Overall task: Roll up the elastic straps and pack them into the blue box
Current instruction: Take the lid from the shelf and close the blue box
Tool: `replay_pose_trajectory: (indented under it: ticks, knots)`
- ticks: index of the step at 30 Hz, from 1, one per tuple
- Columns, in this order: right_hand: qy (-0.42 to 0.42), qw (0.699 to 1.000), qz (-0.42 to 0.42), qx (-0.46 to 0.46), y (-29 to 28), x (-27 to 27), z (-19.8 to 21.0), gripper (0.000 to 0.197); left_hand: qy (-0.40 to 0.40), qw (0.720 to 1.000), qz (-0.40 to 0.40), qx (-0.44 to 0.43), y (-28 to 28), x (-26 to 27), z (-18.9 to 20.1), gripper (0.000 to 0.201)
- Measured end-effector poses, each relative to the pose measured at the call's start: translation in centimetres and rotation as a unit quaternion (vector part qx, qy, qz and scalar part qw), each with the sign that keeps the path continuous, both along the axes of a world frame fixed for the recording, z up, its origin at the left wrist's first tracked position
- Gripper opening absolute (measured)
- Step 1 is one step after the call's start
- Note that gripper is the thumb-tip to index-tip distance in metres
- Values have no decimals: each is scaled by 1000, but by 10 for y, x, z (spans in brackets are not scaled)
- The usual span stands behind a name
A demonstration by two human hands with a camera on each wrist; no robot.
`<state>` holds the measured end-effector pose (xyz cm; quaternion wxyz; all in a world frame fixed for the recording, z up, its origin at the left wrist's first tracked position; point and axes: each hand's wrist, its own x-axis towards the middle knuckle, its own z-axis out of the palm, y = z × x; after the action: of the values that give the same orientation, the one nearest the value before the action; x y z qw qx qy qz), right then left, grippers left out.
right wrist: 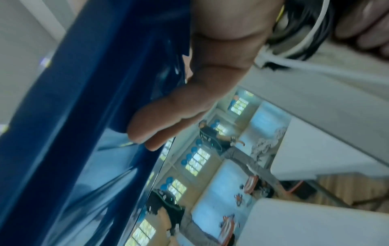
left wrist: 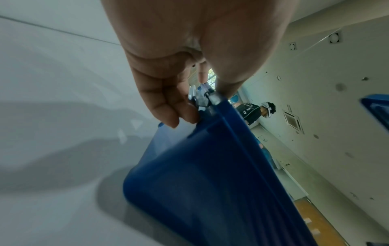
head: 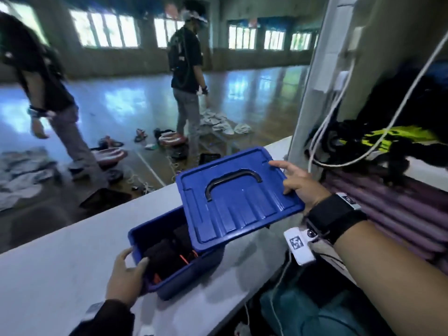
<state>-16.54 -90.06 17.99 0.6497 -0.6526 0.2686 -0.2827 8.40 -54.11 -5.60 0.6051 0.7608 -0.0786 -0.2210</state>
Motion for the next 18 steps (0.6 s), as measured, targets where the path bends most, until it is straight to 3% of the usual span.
replay_pose_trajectory:
  ticks: [3,9,13,18]
  knots:
    - [38,998,39,11,14,38,-27,69,-33,998,39,36,-8,-35,58,41]
    - [104,986,127,-27,22,101,-88,70,-16,996,62,63,-4,-49,62,39]
    - [113,980,166,5,35,120,-100,68,6,994,95,46,-3,-57,71,24]
    - [111,973,204,-1,48,130,-114,69,8,990,122,75,-4,-71,84,24]
